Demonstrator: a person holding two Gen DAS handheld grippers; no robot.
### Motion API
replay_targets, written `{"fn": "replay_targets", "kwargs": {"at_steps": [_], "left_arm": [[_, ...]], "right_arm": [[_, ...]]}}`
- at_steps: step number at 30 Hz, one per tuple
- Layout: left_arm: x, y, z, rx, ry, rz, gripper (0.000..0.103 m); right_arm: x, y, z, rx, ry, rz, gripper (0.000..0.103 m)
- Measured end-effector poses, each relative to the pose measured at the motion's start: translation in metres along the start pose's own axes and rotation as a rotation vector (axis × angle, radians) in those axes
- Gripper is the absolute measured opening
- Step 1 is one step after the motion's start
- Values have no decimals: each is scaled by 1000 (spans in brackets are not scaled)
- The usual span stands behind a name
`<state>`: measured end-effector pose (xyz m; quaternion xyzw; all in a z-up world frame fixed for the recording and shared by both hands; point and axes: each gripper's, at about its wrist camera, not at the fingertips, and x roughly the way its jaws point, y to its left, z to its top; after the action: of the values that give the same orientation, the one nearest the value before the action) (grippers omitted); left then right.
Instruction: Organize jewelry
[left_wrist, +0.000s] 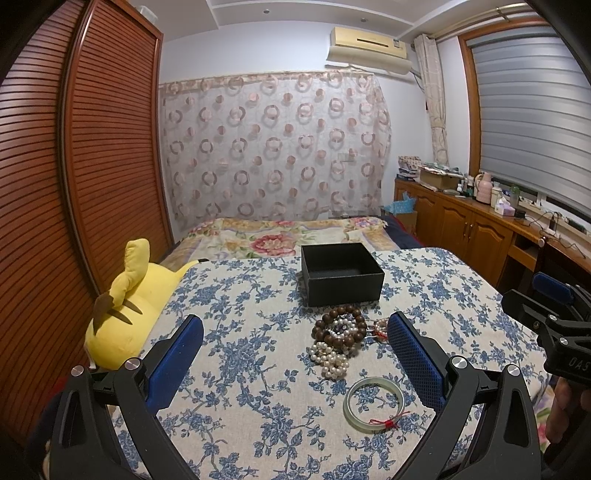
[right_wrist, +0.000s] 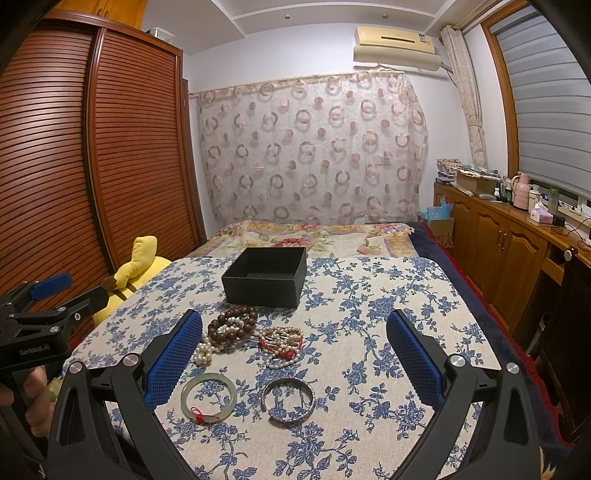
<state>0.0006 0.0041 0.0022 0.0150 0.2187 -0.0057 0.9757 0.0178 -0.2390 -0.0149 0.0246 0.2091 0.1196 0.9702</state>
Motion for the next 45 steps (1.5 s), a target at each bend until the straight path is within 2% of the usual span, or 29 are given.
{"fn": "replay_targets", "kwargs": {"at_steps": [13, 24, 28, 36, 40, 45], "left_arm": [[1, 2, -1, 0, 8, -5, 97], [28, 3, -23, 8, 102, -53, 97], [39, 0, -32, 13, 141, -84, 97], [59, -6, -47, 24, 215, -123, 97], [69, -5, -54, 22, 245, -129, 97], [81, -2, -63, 20, 289, -140, 97]], "right_arm": [[0, 5, 0, -2, 12, 4, 101], [22, -9, -22, -21, 93, 23, 101], [32, -12, -30, -41, 129, 46, 100], [61, -11, -50, -101, 240, 119, 89], [79, -10, -62, -102, 312, 155, 86], [95, -5, -68, -124, 360, 165, 84]]}}
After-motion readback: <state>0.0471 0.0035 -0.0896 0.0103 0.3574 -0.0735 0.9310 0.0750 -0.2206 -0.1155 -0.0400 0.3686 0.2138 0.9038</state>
